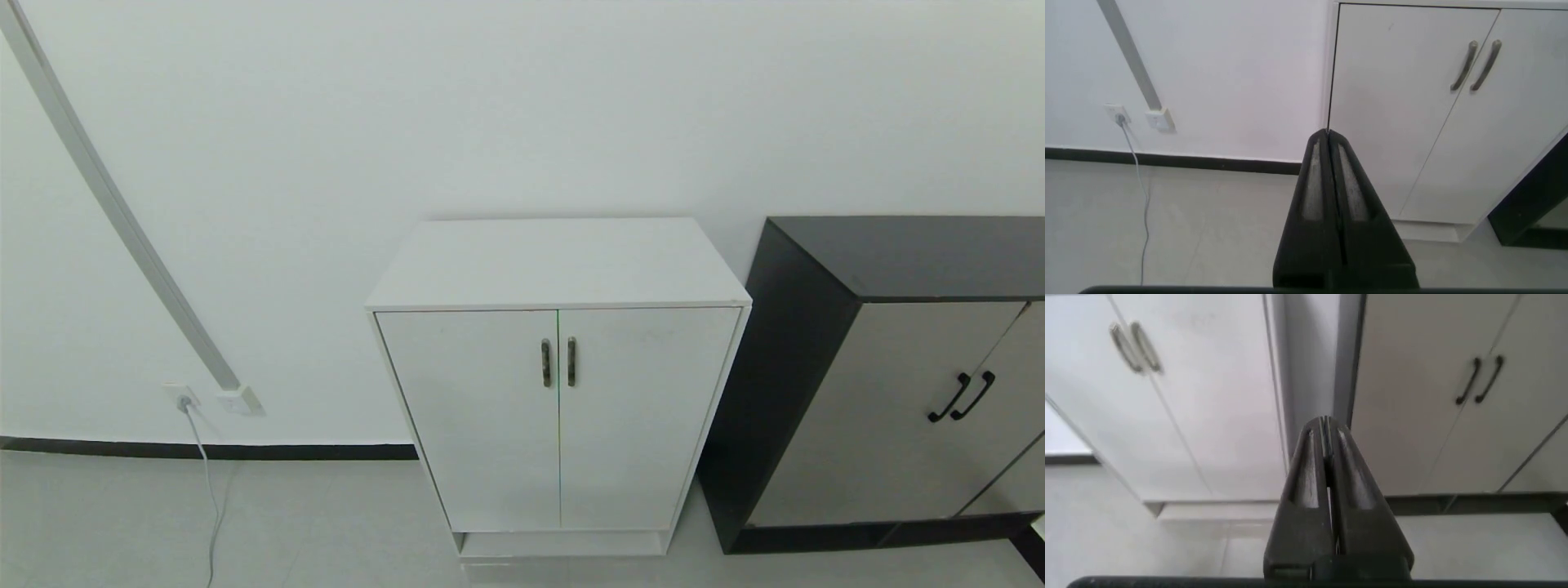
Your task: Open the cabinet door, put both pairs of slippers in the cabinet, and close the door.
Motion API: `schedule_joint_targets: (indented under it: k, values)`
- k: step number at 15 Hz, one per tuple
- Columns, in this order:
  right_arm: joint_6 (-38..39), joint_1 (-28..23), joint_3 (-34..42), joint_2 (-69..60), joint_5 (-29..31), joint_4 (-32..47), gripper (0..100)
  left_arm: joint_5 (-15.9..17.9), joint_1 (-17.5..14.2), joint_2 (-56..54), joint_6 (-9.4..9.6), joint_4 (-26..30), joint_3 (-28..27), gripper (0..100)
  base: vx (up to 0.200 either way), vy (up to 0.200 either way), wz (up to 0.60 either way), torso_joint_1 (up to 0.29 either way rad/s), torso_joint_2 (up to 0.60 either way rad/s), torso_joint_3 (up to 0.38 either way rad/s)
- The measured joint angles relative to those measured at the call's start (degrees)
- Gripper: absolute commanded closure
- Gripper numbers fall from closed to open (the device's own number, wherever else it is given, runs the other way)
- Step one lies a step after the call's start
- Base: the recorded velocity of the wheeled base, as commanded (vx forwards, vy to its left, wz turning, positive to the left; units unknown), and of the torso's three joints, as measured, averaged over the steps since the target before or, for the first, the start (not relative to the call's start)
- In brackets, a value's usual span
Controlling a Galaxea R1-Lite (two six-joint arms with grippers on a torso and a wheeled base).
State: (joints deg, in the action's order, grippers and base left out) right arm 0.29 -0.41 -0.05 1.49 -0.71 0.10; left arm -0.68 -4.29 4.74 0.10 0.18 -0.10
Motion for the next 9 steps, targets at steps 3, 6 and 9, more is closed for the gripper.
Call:
schedule_joint_targets:
  k: [3, 6, 9]
  values:
    - [3.62, 0.12, 0.05, -1.11, 1.61, -0.15, 100, -0.10, 0.00, 0.00, -0.07, 0.00, 0.00, 100, 0.000, 0.000, 0.00, 0.000, 0.00, 0.000]
    - [4.13, 0.15, 0.05, -1.41, 3.60, -0.37, 100, -0.10, 0.00, 0.00, -0.10, 0.00, 0.00, 100, 0.000, 0.000, 0.00, 0.000, 0.00, 0.000]
    - [4.08, 0.17, 0.05, -1.49, 3.74, -0.41, 100, 0.00, 0.00, 0.00, -0.02, 0.00, 0.00, 100, 0.000, 0.000, 0.00, 0.000, 0.00, 0.000]
